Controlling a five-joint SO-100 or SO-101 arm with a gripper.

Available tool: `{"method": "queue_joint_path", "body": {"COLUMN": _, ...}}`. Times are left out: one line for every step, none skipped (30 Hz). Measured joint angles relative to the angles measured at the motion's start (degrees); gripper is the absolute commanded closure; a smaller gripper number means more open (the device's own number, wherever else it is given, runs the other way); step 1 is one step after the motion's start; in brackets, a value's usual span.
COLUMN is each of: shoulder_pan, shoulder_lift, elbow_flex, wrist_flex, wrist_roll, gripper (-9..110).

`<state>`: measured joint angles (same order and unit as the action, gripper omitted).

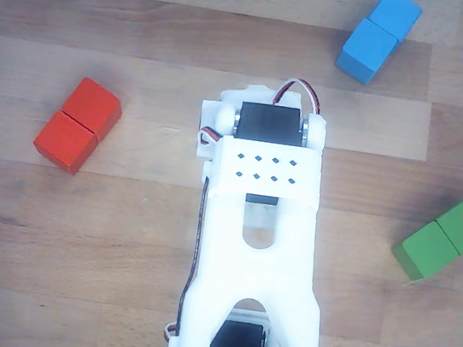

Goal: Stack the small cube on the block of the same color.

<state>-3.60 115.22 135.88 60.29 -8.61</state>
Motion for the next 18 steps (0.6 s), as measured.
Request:
{"method": "queue_joint_path", "body": {"shoulder_pan": 0.0, "shoulder_lift": -0.09, "elbow_flex": -0.18, "wrist_flex": -0.26, "wrist_roll": 0.0, "gripper": 78}}
{"method": "queue_joint_path", "body": {"shoulder_pan": 0.0, "shoulder_lift": -0.26, "elbow_flex": -0.18, "wrist_flex": -0.44, "wrist_roll": 0.0, "gripper": 78}}
{"method": "queue_joint_path", "body": {"shoulder_pan": 0.0, "shoulder_lift": -0.44, "elbow_flex": -0.26, "wrist_flex": -0.44, "wrist_roll": 0.0, "gripper": 78}}
{"method": "queue_joint_path", "body": {"shoulder_pan": 0.0, "shoulder_lift": -0.44, "elbow_flex": -0.35, "wrist_flex": -0.44, "wrist_roll": 0.0, "gripper": 78}}
{"method": "queue_joint_path", "body": {"shoulder_pan": 0.0, "shoulder_lift": -0.44, "elbow_flex": -0.35, "wrist_flex": -0.44, "wrist_roll": 0.0, "gripper": 78}}
{"method": "queue_joint_path", "body": {"shoulder_pan": 0.0, "shoulder_lift": -0.44, "elbow_flex": -0.35, "wrist_flex": -0.44, "wrist_roll": 0.0, "gripper": 78}}
{"method": "queue_joint_path", "body": {"shoulder_pan": 0.0, "shoulder_lift": -0.44, "elbow_flex": -0.35, "wrist_flex": -0.44, "wrist_roll": 0.0, "gripper": 78}}
{"method": "queue_joint_path", "body": {"shoulder_pan": 0.0, "shoulder_lift": -0.44, "elbow_flex": -0.35, "wrist_flex": -0.44, "wrist_roll": 0.0, "gripper": 78}}
{"method": "queue_joint_path", "body": {"shoulder_pan": 0.0, "shoulder_lift": -0.44, "elbow_flex": -0.35, "wrist_flex": -0.35, "wrist_roll": 0.0, "gripper": 78}}
{"method": "queue_joint_path", "body": {"shoulder_pan": 0.0, "shoulder_lift": -0.44, "elbow_flex": -0.44, "wrist_flex": -0.09, "wrist_roll": 0.0, "gripper": 78}}
{"method": "queue_joint_path", "body": {"shoulder_pan": 0.0, "shoulder_lift": -0.44, "elbow_flex": -0.44, "wrist_flex": 0.35, "wrist_roll": 0.0, "gripper": 78}}
{"method": "queue_joint_path", "body": {"shoulder_pan": 0.0, "shoulder_lift": -0.44, "elbow_flex": -0.53, "wrist_flex": 0.79, "wrist_roll": 0.0, "gripper": 78}}
{"method": "queue_joint_path", "body": {"shoulder_pan": 0.0, "shoulder_lift": -0.44, "elbow_flex": -0.53, "wrist_flex": 1.32, "wrist_roll": 0.0, "gripper": 78}}
{"method": "queue_joint_path", "body": {"shoulder_pan": 0.0, "shoulder_lift": -0.44, "elbow_flex": -0.62, "wrist_flex": 1.85, "wrist_roll": 0.0, "gripper": 78}}
{"method": "queue_joint_path", "body": {"shoulder_pan": 0.0, "shoulder_lift": -0.44, "elbow_flex": -0.62, "wrist_flex": 2.46, "wrist_roll": 0.0, "gripper": 78}}
{"method": "queue_joint_path", "body": {"shoulder_pan": 0.0, "shoulder_lift": -0.35, "elbow_flex": -0.62, "wrist_flex": 3.08, "wrist_roll": 0.0, "gripper": 78}}
{"method": "queue_joint_path", "body": {"shoulder_pan": 0.0, "shoulder_lift": -0.09, "elbow_flex": -0.62, "wrist_flex": 3.6, "wrist_roll": 0.0, "gripper": 78}}
{"method": "queue_joint_path", "body": {"shoulder_pan": 0.0, "shoulder_lift": 0.18, "elbow_flex": -0.35, "wrist_flex": 4.04, "wrist_roll": 0.0, "gripper": 78}}
